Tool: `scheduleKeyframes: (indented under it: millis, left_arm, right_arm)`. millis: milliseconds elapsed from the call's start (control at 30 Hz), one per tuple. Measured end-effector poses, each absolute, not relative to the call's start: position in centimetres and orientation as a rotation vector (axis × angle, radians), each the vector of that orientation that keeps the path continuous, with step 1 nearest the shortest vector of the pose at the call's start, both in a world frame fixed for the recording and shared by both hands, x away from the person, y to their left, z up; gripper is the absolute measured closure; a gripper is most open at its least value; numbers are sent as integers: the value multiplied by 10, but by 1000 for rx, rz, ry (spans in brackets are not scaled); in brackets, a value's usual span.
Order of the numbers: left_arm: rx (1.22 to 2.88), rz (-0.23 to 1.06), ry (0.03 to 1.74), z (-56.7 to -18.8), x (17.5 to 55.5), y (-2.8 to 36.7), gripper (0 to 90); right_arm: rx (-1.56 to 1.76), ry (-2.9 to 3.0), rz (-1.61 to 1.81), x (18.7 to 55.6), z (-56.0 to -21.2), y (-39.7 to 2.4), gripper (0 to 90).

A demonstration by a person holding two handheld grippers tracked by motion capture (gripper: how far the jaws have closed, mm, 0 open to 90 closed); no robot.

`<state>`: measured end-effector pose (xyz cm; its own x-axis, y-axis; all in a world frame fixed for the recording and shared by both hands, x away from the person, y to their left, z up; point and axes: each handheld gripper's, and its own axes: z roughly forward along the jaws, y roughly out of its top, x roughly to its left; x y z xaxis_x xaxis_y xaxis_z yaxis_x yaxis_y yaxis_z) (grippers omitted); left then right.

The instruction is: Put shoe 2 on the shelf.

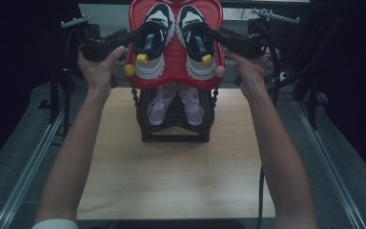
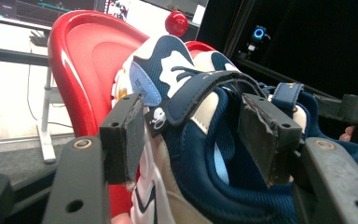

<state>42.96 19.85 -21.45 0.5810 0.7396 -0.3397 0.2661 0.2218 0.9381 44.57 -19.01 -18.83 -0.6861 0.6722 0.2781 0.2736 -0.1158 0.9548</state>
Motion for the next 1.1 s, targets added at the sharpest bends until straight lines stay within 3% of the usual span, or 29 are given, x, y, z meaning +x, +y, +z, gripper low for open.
scheduleKeyframes:
  millis: [433,1100]
  left_arm:
    - [1330,410,931,-220,405,218,392]
    - [1317,379,928,-270,367,247,386]
  right_arm:
    - [1013,1828,1938,430,-203,-213,448]
    - [1028,1788,1976,402,-250,-255,453]
